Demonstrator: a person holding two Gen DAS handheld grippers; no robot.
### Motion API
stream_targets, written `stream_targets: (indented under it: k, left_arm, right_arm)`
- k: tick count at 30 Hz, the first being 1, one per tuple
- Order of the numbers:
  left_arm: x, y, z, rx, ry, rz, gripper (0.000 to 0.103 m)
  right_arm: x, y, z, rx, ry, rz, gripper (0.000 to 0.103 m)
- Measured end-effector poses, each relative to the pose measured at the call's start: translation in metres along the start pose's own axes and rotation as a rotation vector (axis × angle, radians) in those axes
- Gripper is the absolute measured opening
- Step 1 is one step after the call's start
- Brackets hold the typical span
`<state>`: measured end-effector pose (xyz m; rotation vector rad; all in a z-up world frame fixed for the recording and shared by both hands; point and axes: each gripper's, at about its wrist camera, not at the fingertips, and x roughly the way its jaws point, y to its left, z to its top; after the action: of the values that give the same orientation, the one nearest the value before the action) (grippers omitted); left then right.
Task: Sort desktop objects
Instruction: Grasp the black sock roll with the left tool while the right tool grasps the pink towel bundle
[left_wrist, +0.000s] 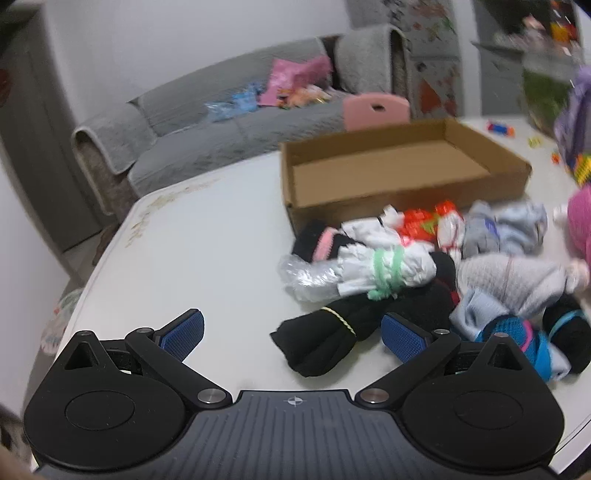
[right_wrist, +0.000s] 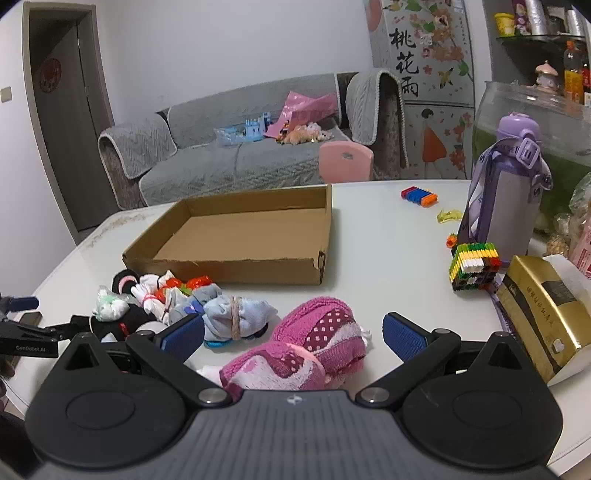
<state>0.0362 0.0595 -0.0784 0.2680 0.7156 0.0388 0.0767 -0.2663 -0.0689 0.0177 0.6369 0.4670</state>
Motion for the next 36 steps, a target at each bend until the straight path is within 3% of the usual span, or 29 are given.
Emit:
stream_targets:
  k: [3, 10, 15, 21, 30, 36]
  left_arm:
    - [0.012, -0.004, 0.001, 0.065, 0.009, -0.052, 0.102]
    - [0.034, 0.002, 0.003, 0.091, 0.022, -0.117, 0.102]
    - [0.039, 0.010, 0.002, 0.062, 0.034, -0.147, 0.102]
    - [0.047, 0.015, -0.002, 0.112, 0.057, -0.133, 0.102]
    - [0.057, 0.007, 0.001, 0.182, 0.056, -0.201, 0.103]
    - [0.071, 0.018, 0.007, 0.097, 0.107, -0.266, 0.103]
  right_arm:
    - [0.004, -0.002, -0.002, -0.004, 0.014, -0.005, 0.103]
    - [0.017, -0.009, -0.004, 0.023, 0.045, -0.016, 0.103]
    - [0.034, -0.010, -0.005, 0.040, 0.081, -0.010, 0.103]
    - [0.046, -0.006, -0.009, 0.041, 0.114, -0.009, 0.103]
    - [0.055, -0.007, -0.013, 0.042, 0.140, -0.020, 0.103]
    - [0.063, -0.006, -0.015, 0.050, 0.162, -0.016, 0.103]
